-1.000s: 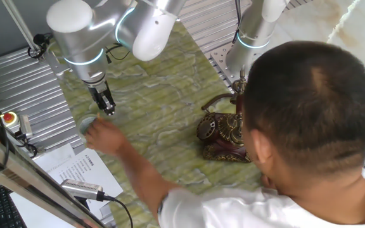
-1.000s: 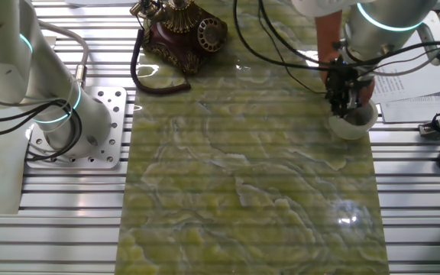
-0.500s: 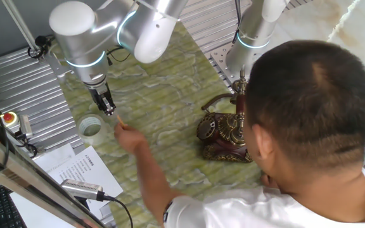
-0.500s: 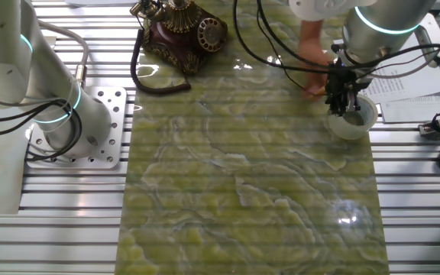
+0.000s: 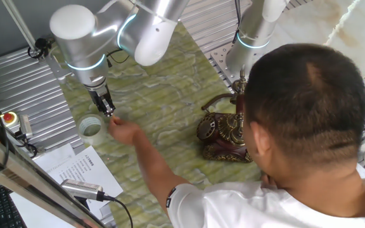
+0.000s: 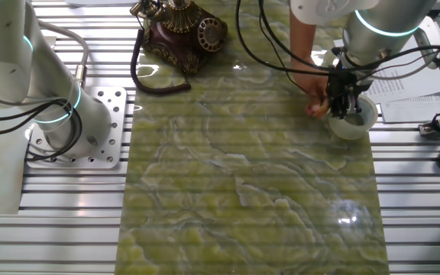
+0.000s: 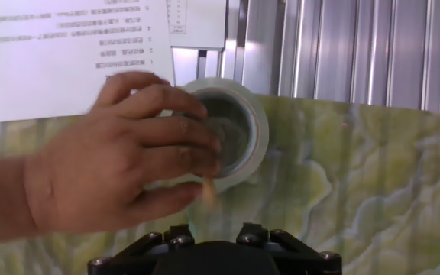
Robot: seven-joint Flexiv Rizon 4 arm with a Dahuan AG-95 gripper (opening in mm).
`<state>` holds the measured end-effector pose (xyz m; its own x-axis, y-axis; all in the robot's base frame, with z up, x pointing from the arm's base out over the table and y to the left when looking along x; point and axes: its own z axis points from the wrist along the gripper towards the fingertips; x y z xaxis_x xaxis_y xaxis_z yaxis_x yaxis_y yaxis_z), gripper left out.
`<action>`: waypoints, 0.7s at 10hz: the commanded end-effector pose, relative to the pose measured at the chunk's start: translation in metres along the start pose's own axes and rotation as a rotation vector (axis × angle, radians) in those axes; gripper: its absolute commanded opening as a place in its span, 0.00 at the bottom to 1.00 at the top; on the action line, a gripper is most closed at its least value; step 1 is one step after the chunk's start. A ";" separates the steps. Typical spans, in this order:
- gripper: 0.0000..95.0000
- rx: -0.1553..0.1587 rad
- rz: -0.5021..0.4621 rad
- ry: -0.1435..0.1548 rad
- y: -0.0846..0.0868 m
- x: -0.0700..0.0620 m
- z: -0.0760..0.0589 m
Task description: Dial a number on an old rotary phone
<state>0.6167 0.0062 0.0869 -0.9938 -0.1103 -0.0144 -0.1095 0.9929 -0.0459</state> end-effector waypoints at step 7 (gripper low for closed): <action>0.20 0.044 -0.042 0.029 0.001 -0.004 -0.011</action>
<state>0.6203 0.0088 0.0990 -0.9886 -0.1492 0.0187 -0.1503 0.9843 -0.0925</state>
